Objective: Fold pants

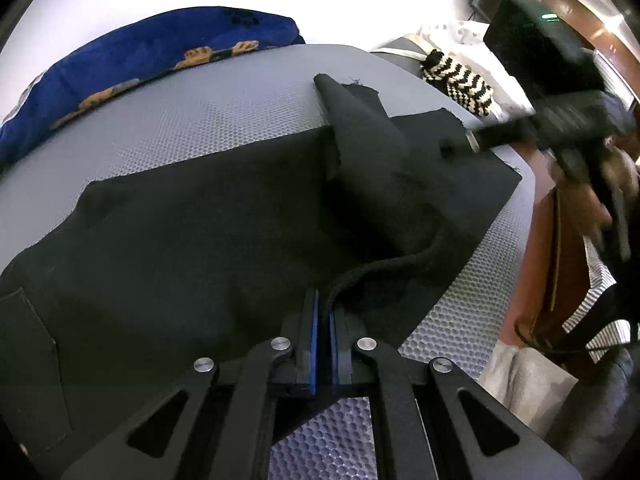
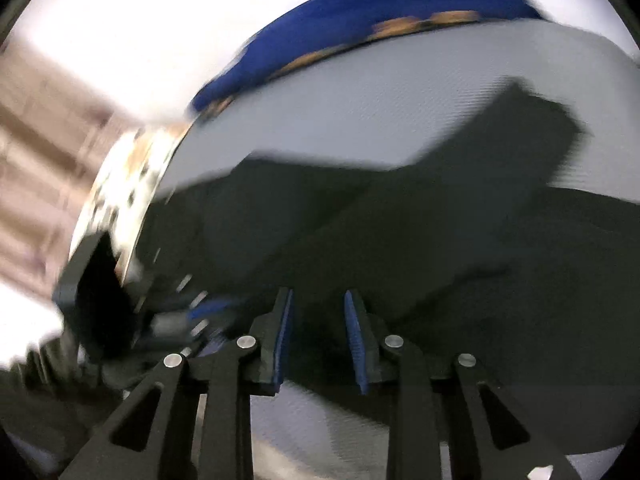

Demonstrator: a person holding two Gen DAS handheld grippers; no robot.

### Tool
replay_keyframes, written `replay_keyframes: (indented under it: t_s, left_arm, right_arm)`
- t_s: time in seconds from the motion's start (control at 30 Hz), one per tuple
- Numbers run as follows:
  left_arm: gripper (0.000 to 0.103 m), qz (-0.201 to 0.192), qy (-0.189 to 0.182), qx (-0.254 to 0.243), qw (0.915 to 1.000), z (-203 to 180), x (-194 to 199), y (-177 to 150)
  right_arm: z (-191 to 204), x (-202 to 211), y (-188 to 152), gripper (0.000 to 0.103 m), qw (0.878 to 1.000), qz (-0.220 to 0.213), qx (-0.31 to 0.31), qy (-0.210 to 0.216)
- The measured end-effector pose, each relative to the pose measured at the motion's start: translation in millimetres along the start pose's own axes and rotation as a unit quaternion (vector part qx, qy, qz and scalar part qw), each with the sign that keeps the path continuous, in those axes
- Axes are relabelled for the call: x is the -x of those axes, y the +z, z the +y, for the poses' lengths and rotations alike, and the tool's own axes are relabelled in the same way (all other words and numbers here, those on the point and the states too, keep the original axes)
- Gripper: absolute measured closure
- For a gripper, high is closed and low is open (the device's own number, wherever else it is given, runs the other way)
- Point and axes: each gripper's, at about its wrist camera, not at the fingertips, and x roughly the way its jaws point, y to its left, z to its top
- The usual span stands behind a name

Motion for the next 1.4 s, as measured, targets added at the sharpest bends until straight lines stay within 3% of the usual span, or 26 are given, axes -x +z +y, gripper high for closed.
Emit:
replay_keyframes:
  t_s: [0.13, 0.23, 0.53, 0.8, 1.0, 1.1, 1.4]
  left_arm:
    - [0.099, 0.0, -0.005, 0.023, 0.9997, 4.9, -1.7, -0.4]
    - [0.099, 0.002, -0.008, 0.042, 0.9991, 8.6, -2.3, -1.7]
    - [0.098, 0.02, -0.001, 0.075, 0.997, 9.3, -7.4, -5.2]
    - [0.098, 0.029, -0.001, 0.09, 0.9955, 9.1, -11.9, -5.8]
    - [0.098, 0.031, -0.004, 0.098, 0.9947, 12.6, -14.8, -7.0]
    - [0.098, 0.031, -0.007, 0.101, 0.9944, 14.6, -14.2, -7.5]
    - [0.097, 0.033, -0.011, 0.106, 0.9938, 16.8, -12.8, -6.3]
  right_arm:
    - [-86.7, 19.8, 17.5, 0.076, 0.991, -0.043, -0.129, -0.01]
    - [-128.1, 22.4, 27.8, 0.076, 0.98, -0.061, -0.188, -0.003]
    - [-193.0, 16.3, 61.3, 0.076, 0.959, -0.102, -0.264, 0.026]
    - [-200.2, 18.4, 83.6, 0.09, 0.957, -0.115, -0.263, 0.039]
    - [-186.3, 15.0, 86.1, 0.09, 0.962, -0.1, -0.242, 0.081]
    - [-178.9, 5.0, 83.6, 0.09, 0.969, -0.083, -0.225, 0.066]
    - [-182.8, 2.7, 85.5, 0.087, 0.971, -0.095, -0.219, 0.026]
